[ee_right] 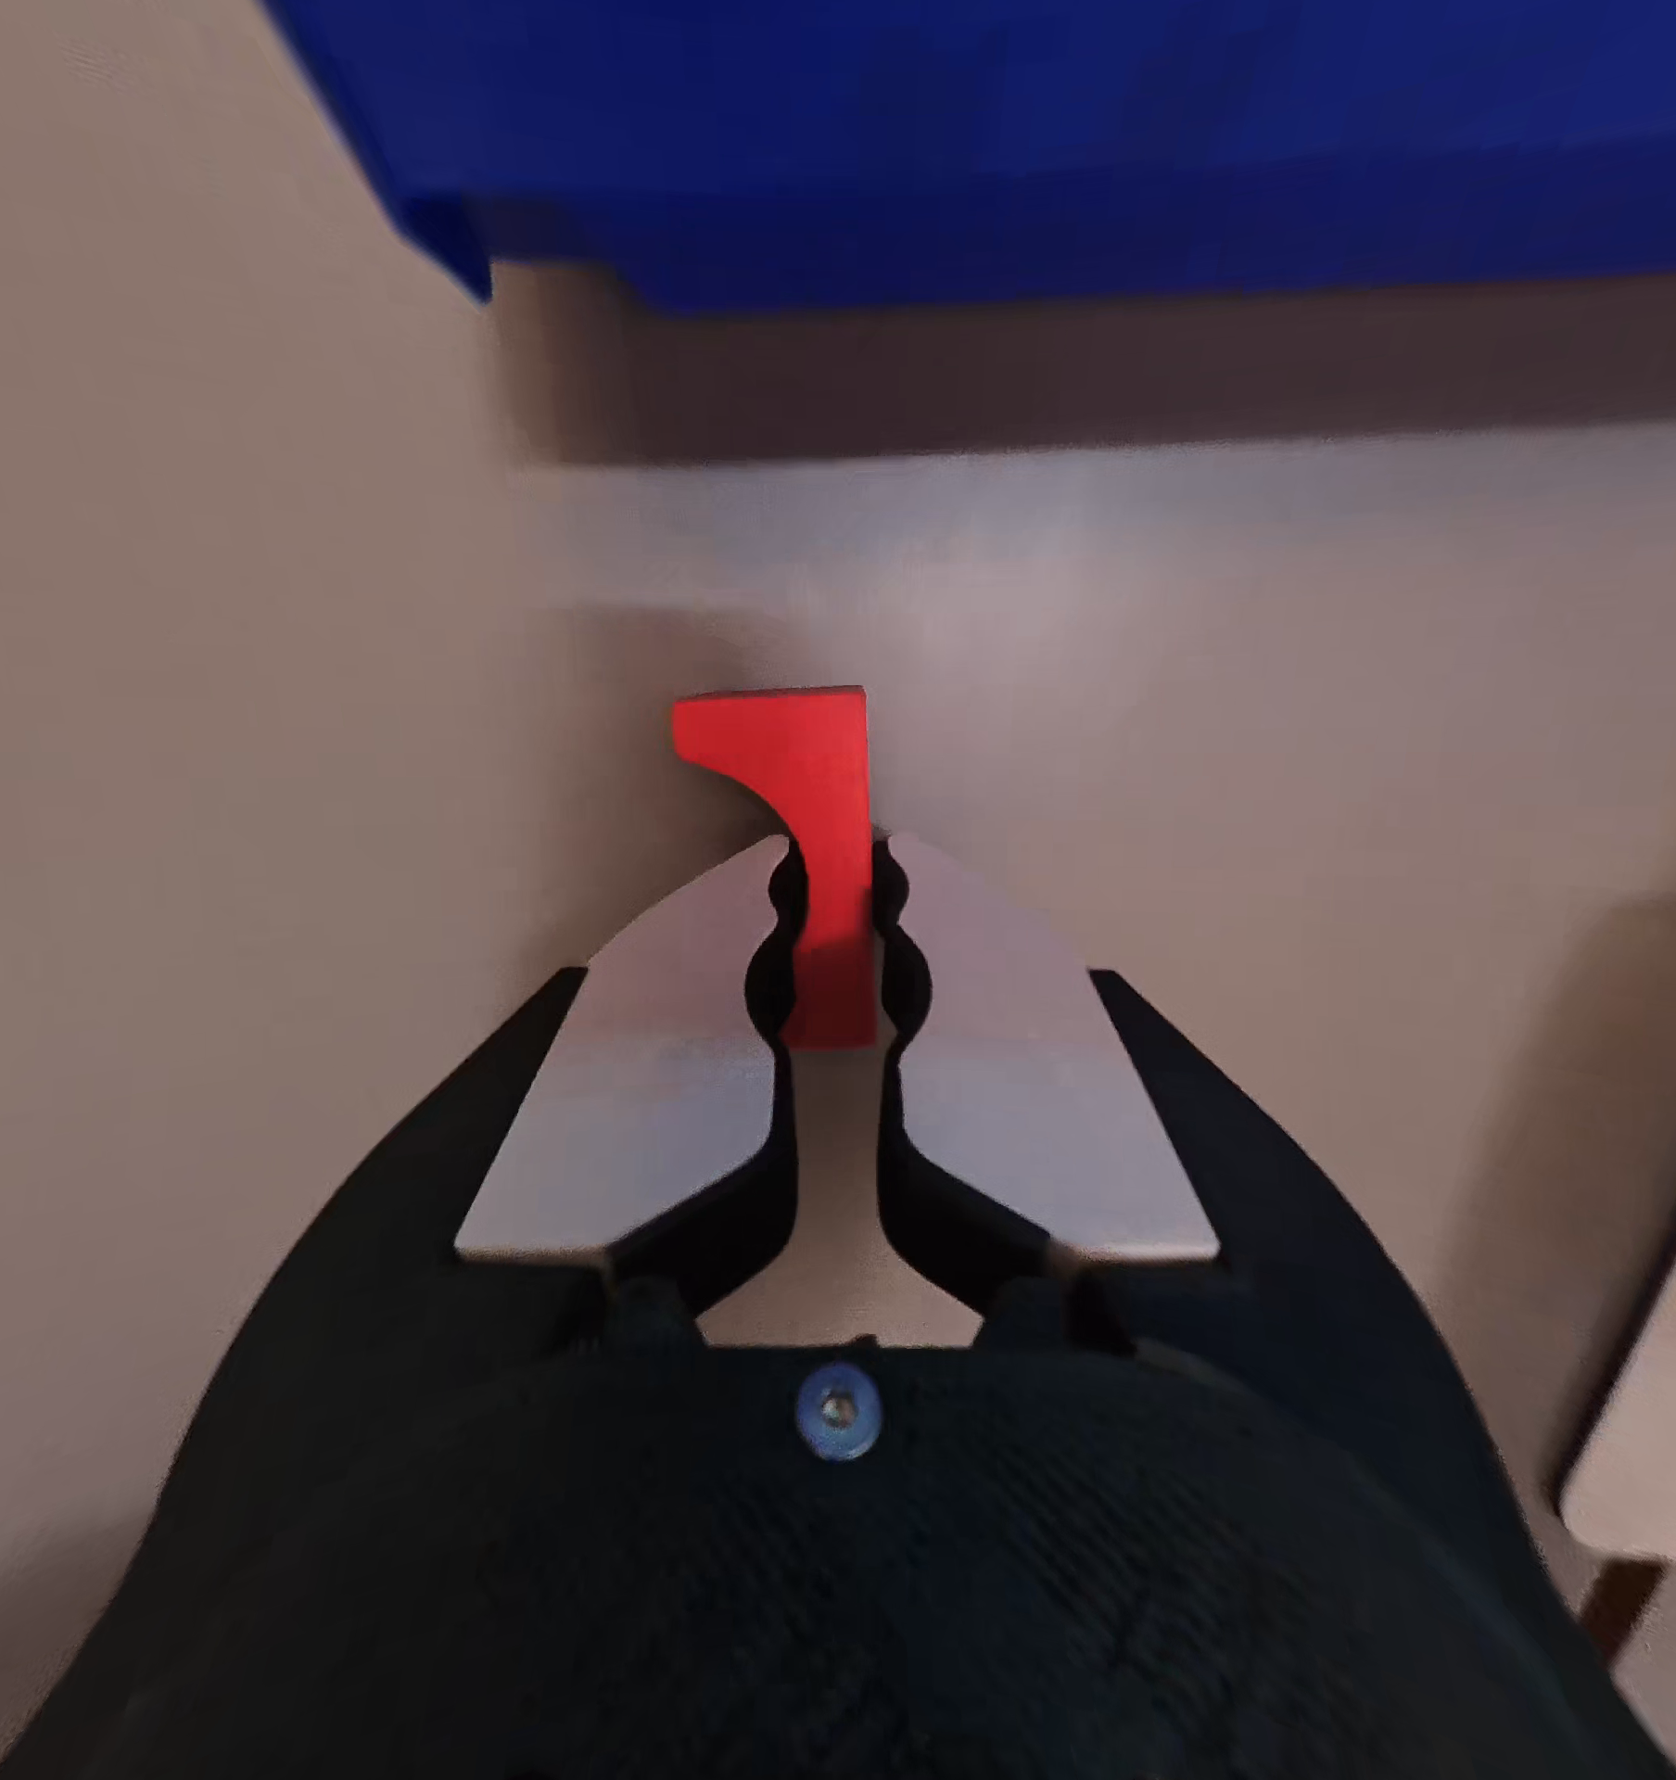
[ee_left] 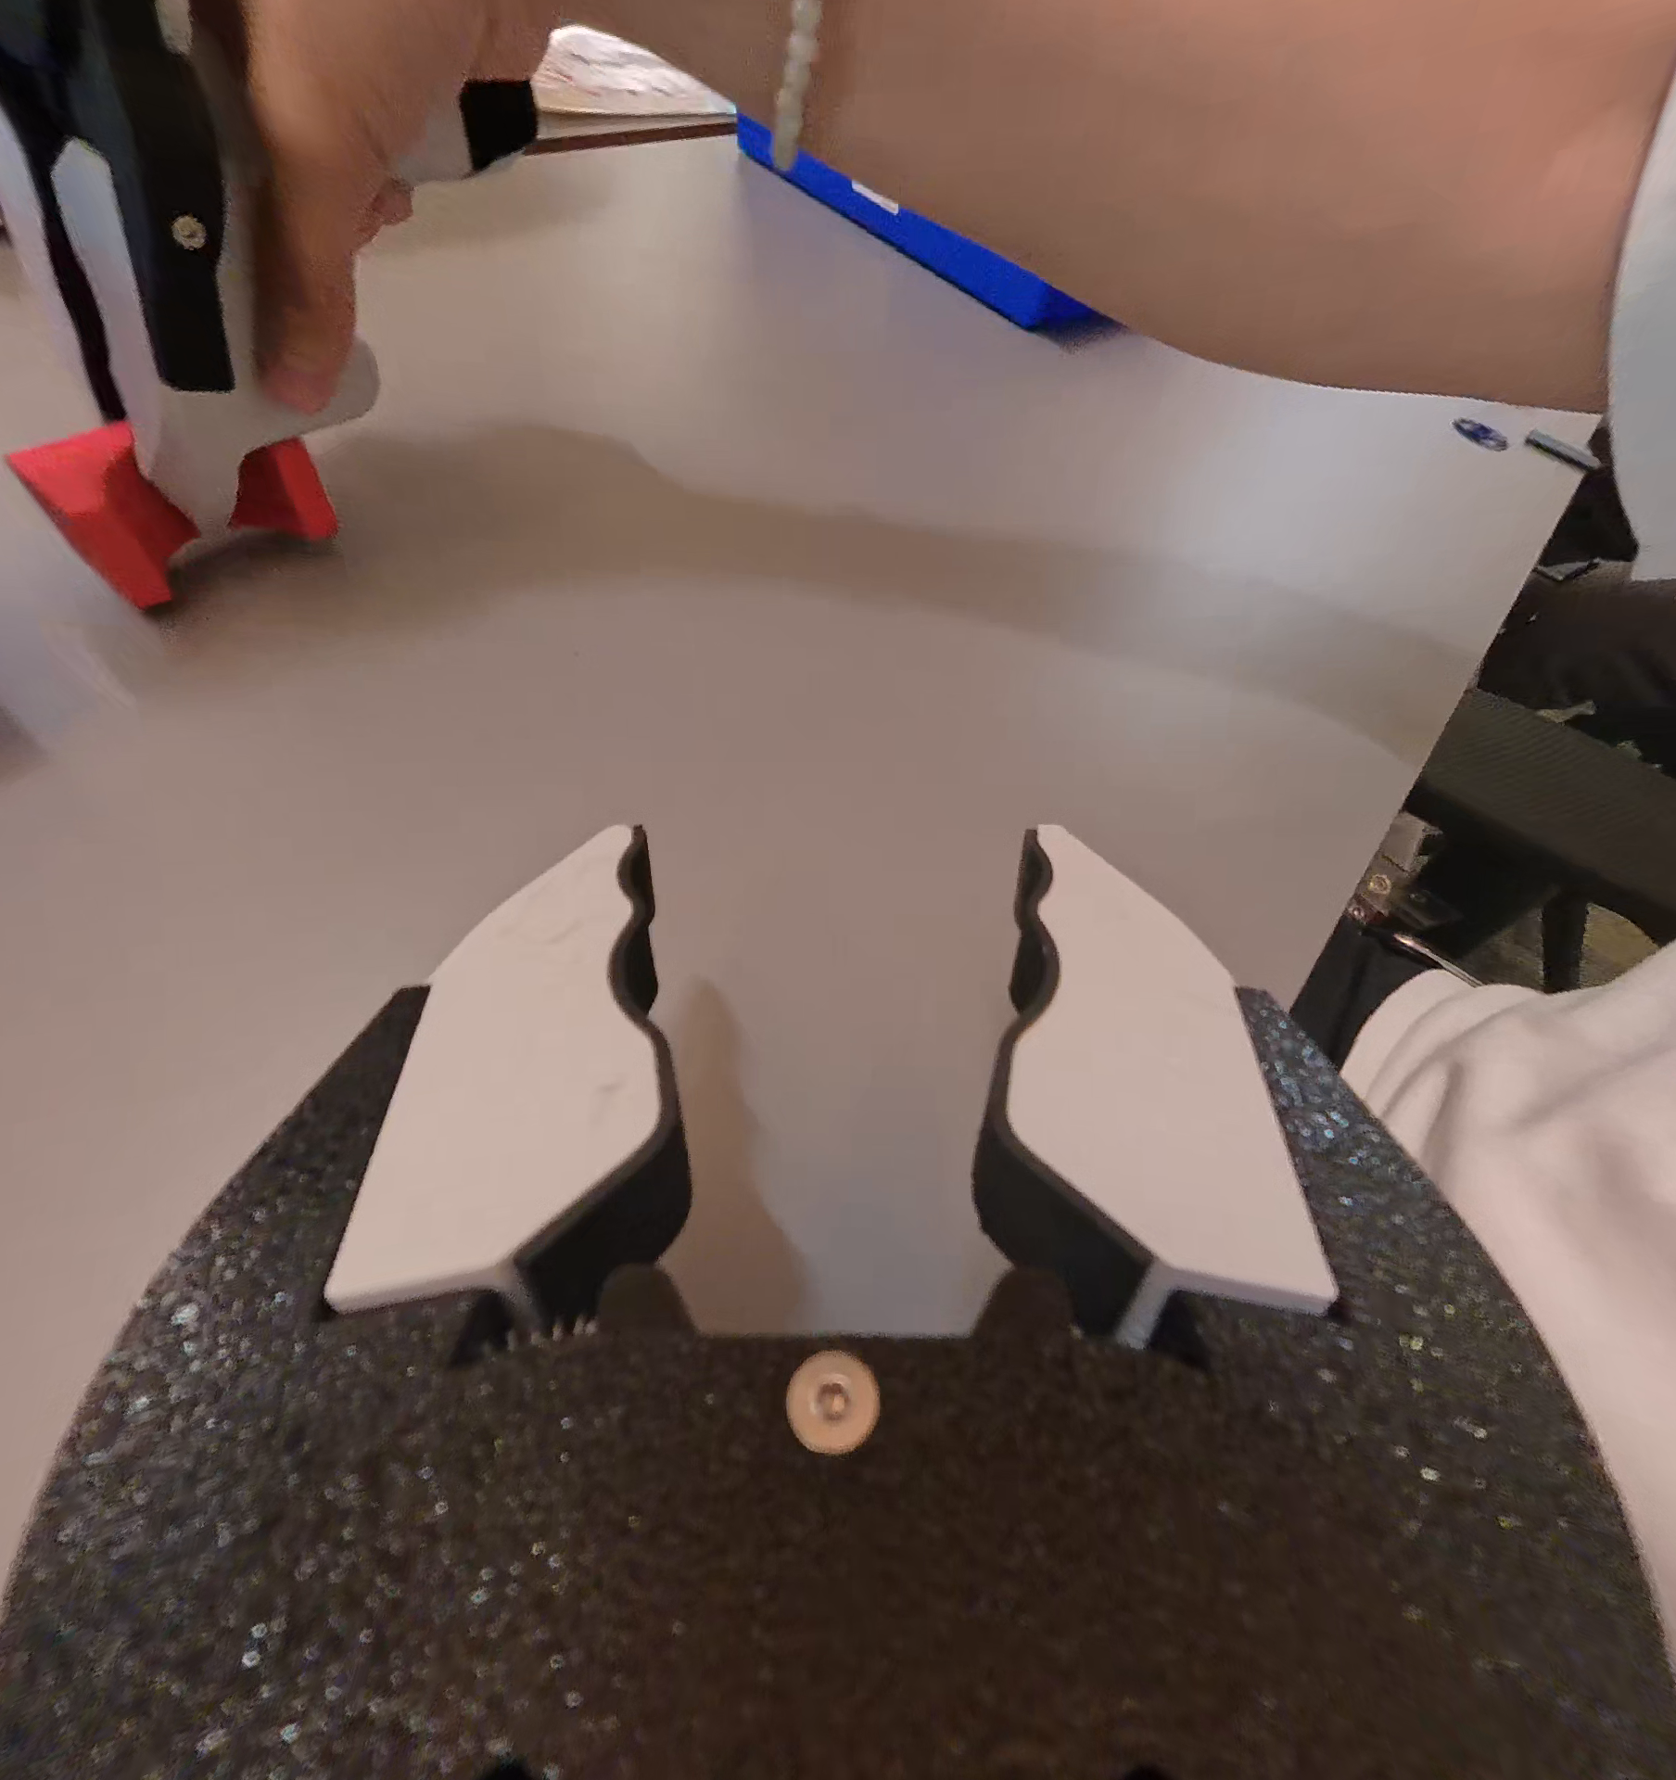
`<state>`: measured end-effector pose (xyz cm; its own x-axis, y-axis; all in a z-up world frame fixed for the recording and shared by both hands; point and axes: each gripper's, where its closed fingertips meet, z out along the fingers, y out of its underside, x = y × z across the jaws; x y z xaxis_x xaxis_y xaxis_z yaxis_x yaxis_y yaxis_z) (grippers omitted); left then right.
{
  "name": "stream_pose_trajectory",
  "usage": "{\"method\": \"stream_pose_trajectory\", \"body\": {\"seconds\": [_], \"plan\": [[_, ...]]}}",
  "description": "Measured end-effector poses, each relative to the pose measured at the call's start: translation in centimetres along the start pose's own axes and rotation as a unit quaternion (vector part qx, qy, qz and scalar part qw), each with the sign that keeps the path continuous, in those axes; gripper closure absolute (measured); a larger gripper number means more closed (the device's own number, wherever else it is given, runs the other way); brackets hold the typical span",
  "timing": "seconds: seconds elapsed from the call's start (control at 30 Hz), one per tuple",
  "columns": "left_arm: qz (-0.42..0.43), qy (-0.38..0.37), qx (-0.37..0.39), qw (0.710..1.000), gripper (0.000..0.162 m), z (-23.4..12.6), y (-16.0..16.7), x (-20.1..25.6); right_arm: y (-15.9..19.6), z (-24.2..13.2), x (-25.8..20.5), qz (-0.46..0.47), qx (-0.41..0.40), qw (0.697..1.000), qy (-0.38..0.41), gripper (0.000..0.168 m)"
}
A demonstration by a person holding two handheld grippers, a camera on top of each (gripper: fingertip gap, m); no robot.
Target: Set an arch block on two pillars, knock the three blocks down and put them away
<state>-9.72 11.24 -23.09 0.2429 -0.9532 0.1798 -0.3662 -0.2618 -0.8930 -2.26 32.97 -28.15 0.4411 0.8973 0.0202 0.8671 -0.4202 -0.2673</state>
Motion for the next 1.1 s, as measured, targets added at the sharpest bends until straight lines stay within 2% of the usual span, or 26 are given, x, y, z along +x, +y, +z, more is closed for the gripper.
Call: {"method": "stream_pose_trajectory", "body": {"seconds": [0.03, 0.17, 0.3, 0.4, 0.5, 0.57, 0.63, 0.73, 0.8, 0.9, 1.1], "plan": [[-0.001, 0.002, 0.001, 1.0, 0.09, 0.1, -0.1, 0.1, 0.6, -0.8, 0.0, 0.001, 0.002, 1.0, 0.009, 0.155], [0.006, 0.007, -0.005, 1.0, 0.09, 0.7, -0.2, 0.6, 4.9, -6.7, 0.7, 0.021, 0.013, 0.998, 0.05, 0.155], [0.012, 0.023, -0.005, 1.0, 0.091, 1.8, -0.7, 1.5, 13.4, -14.8, 2.7, 0.078, 0.015, 0.989, 0.128, 0.155], [0.015, 0.038, -0.003, 0.999, 0.091, 2.7, -1.2, 2.3, 22.7, -20.2, 3.0, 0.138, -0.012, 0.974, 0.177, 0.155], [0.021, 0.052, -0.013, 0.998, 0.091, 3.8, -1.2, 3.0, 34.1, -23.9, 2.2, 0.216, -0.077, 0.949, 0.216, 0.155], [0.023, 0.065, -0.02, 0.997, 0.092, 4.5, -1.3, 3.6, 41.3, -24.9, 1.1, 0.28, -0.118, 0.925, 0.226, 0.155], [0.029, 0.079, -0.024, 0.996, 0.092, 5.3, -1.7, 4.4, 46.3, -24.0, -0.7, 0.334, -0.126, 0.913, 0.196, 0.155], [0.049, 0.092, -0.039, 0.994, 0.092, 6.6, -2.4, 5.4, 50.5, -21.9, -2.8, 0.378, -0.131, 0.902, 0.162, 0.155], [0.065, 0.101, -0.047, 0.992, 0.091, 7.5, -3.0, 6.1, 52.1, -20.8, -4.2, 0.399, -0.15, 0.893, 0.144, 0.155], [0.082, 0.116, -0.058, 0.988, 0.091, 8.7, -3.7, 7.2, 53.4, -19.7, -5.2, 0.414, -0.168, 0.887, 0.12, 0.155], [0.105, 0.141, -0.073, 0.982, 0.09, 10.3, -4.2, 9.0, 53.6, -19.8, -4.0, 0.36, -0.198, 0.904, 0.12, 0.154]]}}
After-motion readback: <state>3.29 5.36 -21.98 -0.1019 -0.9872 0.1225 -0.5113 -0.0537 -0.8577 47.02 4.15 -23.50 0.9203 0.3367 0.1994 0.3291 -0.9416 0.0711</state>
